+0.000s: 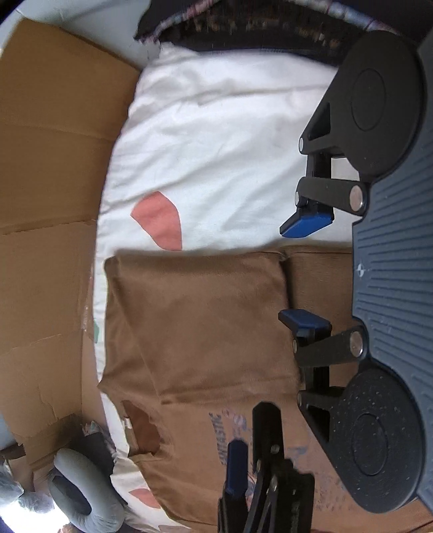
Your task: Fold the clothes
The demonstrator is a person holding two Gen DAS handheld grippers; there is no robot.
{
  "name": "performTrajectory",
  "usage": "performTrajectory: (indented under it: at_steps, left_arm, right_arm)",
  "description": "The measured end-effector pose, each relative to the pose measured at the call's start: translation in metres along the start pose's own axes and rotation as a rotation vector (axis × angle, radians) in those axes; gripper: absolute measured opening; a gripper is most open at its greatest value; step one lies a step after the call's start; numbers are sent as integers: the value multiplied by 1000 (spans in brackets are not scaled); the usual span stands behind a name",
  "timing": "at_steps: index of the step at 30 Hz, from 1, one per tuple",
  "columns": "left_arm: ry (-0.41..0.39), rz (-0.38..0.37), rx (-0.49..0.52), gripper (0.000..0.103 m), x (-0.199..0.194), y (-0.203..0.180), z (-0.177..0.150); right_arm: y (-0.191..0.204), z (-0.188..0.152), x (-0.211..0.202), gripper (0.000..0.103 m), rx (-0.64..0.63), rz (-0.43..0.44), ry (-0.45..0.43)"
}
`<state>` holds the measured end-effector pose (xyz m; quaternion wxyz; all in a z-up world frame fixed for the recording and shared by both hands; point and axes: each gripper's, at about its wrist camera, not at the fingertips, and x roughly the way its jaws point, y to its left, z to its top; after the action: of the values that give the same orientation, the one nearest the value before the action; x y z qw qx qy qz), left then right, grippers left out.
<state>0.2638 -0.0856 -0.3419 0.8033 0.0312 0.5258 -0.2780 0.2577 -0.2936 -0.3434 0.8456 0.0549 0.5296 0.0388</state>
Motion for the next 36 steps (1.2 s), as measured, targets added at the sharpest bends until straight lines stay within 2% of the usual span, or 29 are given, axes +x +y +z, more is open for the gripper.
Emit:
performTrajectory:
  at_steps: [6,8,10,17,22,27,36]
  left_arm:
    - [-34,27,27,90,-70,-18,22]
    - [-50,44,34,91,-94,-24,31]
    - [-67,57,35,91,-120,-28,39]
    - [-119,106,-9,92,-209,-38,60]
    - [-93,173,-15,94,-271,-46,67]
    - [-132,254,-11,94,-334,-52,64]
    - [-187,297,-101,95,-425,-40,47]
  right_arm:
    - [5,8,-70,58,35,-4,-45]
    - [6,11,-96,75,43,-5,-63]
    - [9,15,-122,83,49,-17,-86]
    - [13,32,-203,85,72,-10,-106]
    - [16,42,-263,85,66,-10,-128]
    - [17,55,-320,85,63,-9,-156]
    - [25,76,-402,86,60,18,-175]
